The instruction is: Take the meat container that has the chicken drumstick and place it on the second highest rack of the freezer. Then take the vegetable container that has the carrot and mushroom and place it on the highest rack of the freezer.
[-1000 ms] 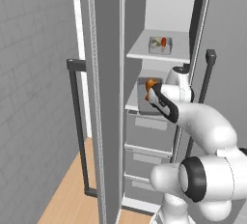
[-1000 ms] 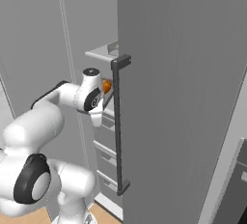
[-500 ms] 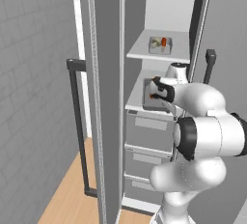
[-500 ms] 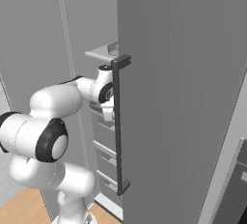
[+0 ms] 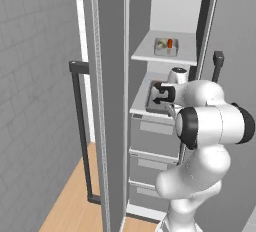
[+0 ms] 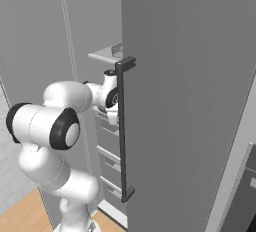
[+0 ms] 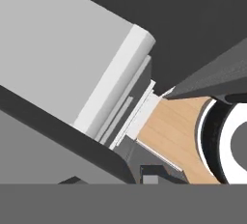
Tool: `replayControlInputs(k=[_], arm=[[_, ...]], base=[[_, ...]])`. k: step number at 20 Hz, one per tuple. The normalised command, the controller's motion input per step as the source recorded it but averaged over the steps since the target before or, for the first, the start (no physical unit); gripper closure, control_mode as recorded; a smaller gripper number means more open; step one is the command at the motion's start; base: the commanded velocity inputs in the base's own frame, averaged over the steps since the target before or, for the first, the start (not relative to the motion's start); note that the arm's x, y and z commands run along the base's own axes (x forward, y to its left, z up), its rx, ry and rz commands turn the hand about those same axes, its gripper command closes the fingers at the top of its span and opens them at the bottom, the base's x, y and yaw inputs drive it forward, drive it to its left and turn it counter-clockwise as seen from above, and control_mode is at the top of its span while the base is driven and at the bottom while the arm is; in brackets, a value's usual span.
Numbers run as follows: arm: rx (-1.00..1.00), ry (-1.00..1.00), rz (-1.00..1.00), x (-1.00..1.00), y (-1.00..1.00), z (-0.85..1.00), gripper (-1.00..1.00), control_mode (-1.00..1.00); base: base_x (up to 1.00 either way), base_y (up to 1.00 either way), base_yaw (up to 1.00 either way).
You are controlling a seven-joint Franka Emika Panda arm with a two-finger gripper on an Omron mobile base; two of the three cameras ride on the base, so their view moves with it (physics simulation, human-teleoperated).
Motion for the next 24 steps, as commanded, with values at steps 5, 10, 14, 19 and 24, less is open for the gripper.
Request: replayControlInputs(k=[5,10,14,19,24], arm=[[0.0,-0.04,-0.06,0.25,0.0,-0.36,1.0,-1.0],[0.0,0.0,-0.05,0.41,0.0,-0.14,1.0,-1.0],[0.0,0.0,-0.04,0.51,0.0,-0.08,1.0,-1.0],[0.0,0.01,-0.01,0.73,-0.04,-0.17,1.0,-1.0],[0.0,0.0,-0.02,0.07,0.0,-0.38,1.0,-1.0]], base=[[0.0,0.0,0.0],[0.0,0.0,0.0],[0.0,0.0,0.0],[0.0,0.0,0.0],[0.0,0.0,0.0]])
